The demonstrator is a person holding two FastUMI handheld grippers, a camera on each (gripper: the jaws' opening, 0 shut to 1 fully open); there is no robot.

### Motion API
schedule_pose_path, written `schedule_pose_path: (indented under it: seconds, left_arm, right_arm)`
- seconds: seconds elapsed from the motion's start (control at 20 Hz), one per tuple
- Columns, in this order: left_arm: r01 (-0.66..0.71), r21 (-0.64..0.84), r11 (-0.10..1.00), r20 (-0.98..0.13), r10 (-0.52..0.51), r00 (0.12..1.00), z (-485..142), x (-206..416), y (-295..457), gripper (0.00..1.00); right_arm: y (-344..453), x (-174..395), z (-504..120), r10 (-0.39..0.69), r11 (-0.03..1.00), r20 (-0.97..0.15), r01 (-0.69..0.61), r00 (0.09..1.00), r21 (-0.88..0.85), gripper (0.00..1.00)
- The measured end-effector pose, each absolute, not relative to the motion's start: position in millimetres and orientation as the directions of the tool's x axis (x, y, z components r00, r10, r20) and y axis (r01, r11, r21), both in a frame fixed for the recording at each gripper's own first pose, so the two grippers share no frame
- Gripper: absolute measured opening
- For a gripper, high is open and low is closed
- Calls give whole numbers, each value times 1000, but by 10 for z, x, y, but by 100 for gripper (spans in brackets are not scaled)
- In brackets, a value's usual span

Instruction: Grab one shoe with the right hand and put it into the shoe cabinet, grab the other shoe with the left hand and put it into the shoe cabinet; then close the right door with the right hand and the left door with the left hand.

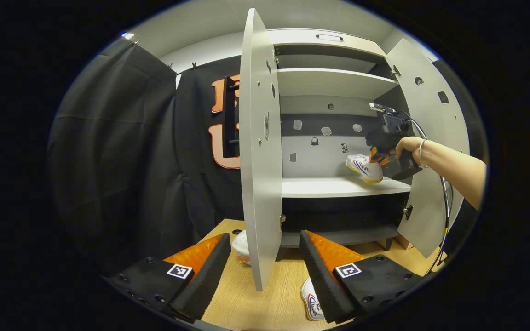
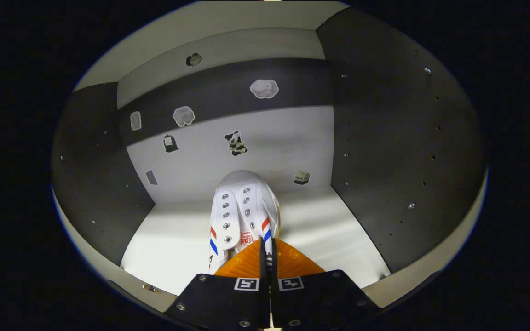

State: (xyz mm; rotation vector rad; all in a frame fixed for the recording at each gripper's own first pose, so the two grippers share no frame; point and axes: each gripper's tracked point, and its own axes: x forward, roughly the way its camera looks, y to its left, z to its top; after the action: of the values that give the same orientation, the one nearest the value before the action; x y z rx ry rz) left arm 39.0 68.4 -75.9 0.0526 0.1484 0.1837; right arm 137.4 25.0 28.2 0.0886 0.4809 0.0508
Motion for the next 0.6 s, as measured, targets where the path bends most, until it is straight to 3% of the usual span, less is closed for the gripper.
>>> schedule_pose_path:
  seconds: [0.2, 0.6]
  left_arm:
    - [-194, 64, 979, -148, 201, 968, -781, 439, 734, 97]
    - [-187, 61, 980, -164, 194, 967, -844, 432, 681, 96]
  right_arm:
    - [265, 1462, 146, 67, 995, -485, -25, 872, 93, 1]
    - [249, 1309, 439, 90, 993, -403, -52, 911, 103, 25]
